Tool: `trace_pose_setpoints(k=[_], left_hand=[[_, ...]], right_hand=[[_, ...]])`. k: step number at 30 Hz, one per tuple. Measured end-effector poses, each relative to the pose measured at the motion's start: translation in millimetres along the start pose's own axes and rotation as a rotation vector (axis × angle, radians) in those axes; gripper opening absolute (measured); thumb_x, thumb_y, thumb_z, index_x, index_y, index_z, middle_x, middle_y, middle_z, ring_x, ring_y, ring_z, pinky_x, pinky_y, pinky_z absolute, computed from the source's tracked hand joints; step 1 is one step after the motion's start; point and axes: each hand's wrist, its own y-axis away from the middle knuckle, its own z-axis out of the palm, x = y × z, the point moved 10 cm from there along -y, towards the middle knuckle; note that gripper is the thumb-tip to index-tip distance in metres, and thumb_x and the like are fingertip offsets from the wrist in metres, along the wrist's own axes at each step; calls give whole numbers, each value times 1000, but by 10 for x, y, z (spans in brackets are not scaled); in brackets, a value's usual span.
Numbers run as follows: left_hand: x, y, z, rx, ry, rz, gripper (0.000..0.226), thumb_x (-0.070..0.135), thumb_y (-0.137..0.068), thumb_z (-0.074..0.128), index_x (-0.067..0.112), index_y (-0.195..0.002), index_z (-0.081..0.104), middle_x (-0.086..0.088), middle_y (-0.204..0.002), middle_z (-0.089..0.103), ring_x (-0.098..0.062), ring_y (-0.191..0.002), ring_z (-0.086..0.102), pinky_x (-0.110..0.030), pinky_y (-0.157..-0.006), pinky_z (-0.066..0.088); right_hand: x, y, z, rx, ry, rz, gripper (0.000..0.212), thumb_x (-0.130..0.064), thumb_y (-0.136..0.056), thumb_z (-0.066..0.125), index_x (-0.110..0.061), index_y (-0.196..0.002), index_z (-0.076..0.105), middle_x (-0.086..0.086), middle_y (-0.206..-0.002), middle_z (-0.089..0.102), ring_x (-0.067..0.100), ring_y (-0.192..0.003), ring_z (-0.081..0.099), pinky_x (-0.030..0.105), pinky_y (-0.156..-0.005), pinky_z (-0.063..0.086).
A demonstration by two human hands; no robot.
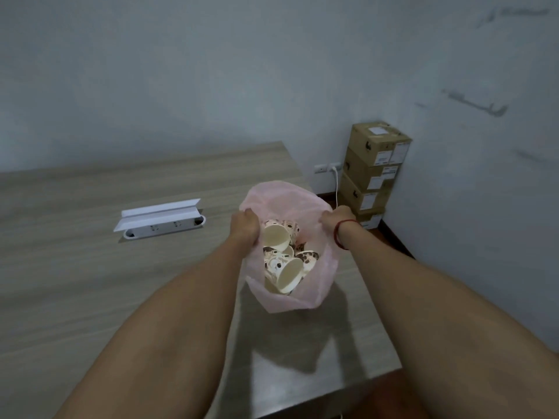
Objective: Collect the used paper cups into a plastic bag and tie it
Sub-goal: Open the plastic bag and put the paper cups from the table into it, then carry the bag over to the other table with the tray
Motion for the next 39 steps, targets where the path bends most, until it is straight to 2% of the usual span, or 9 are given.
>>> trace_pose_setpoints(k=[5, 12, 16, 19, 23, 26, 28, 34, 39], left_hand=[[366, 217, 123, -18, 9, 42, 46, 20, -104, 27, -13, -124, 51, -12, -61, 44, -18, -31, 45, -7, -24, 22], [1084, 517, 759, -197, -18, 127, 52, 30, -105, 29, -7, -138, 43, -12, -117, 54, -24, -98, 52, -23, -46, 39], [1343, 676, 1227, -337, -62, 187, 53, 34, -103, 34, -7, -134, 49, -17, -113, 60, -24, -83, 58, -26, -52, 42], [1452, 970, 1650, -433, -86, 176, 56, 33, -104, 34, -7, -143, 37, -19, -134, 54, -32, -115, 57, -35, -86, 48], [1763, 1610, 2437, -596, -146, 308, 50, 31, -105, 33, -2, -140, 44, -17, -120, 57, -29, -83, 58, -26, -50, 37], [1908, 2246, 3036, -712, -214, 398, 54, 34, -105, 30, -7, -136, 47, -20, -125, 60, -26, -68, 55, -26, -48, 41], [1947, 2762, 3474, -807, -207, 425, 55, 34, -104, 33, -10, -132, 50, -26, -120, 63, -35, -79, 64, -31, -60, 53], [1916, 4605, 4573, -1053, -238, 556, 45, 25, -103, 35, -7, -130, 52, -15, -71, 53, -19, -47, 43, -12, -20, 22], [1589, 6289, 5409, -1301, -245, 567, 45, 25, -100, 40, -1, -135, 51, -5, -79, 55, -11, -57, 45, -20, -48, 45]], right_hand=[[-82, 264, -500, 87, -144, 10, 48, -17, -90, 48, 3, -133, 47, 18, -135, 54, 35, -120, 55, 38, -98, 45], [-100, 402, -1173, 135, -387, 30, 85, -35, -77, 75, 0, -143, 34, 15, -143, 46, 31, -126, 52, 38, -101, 47], [40, 450, -1638, 284, -441, -15, 62, -39, -85, 64, 0, -131, 51, 12, -132, 57, 29, -119, 58, 32, -97, 46], [295, 550, -2073, 426, -412, -42, 45, -30, -93, 52, 5, -120, 59, 16, -124, 63, 25, -106, 60, 25, -84, 40], [809, 745, -2920, 601, -392, -2, 27, -26, -90, 49, -3, -90, 63, 12, -91, 59, 21, -82, 52, 30, -74, 40], [1255, 1015, -3650, 753, -409, 32, 26, -28, -84, 49, -11, -65, 54, 12, -81, 56, 24, -75, 52, 35, -70, 42], [1631, 1256, -4144, 837, -413, 64, 26, -34, -78, 48, -10, -73, 58, 12, -81, 56, 25, -75, 52, 36, -70, 42], [2721, 2353, -5507, 1062, -375, 154, 43, -35, -89, 45, 0, -105, 66, 12, -91, 60, 25, -84, 56, 32, -79, 46], [3715, 3731, -6480, 1280, -370, 267, 51, -41, -82, 49, -1, -107, 68, 9, -96, 64, 26, -86, 61, 34, -82, 50]])
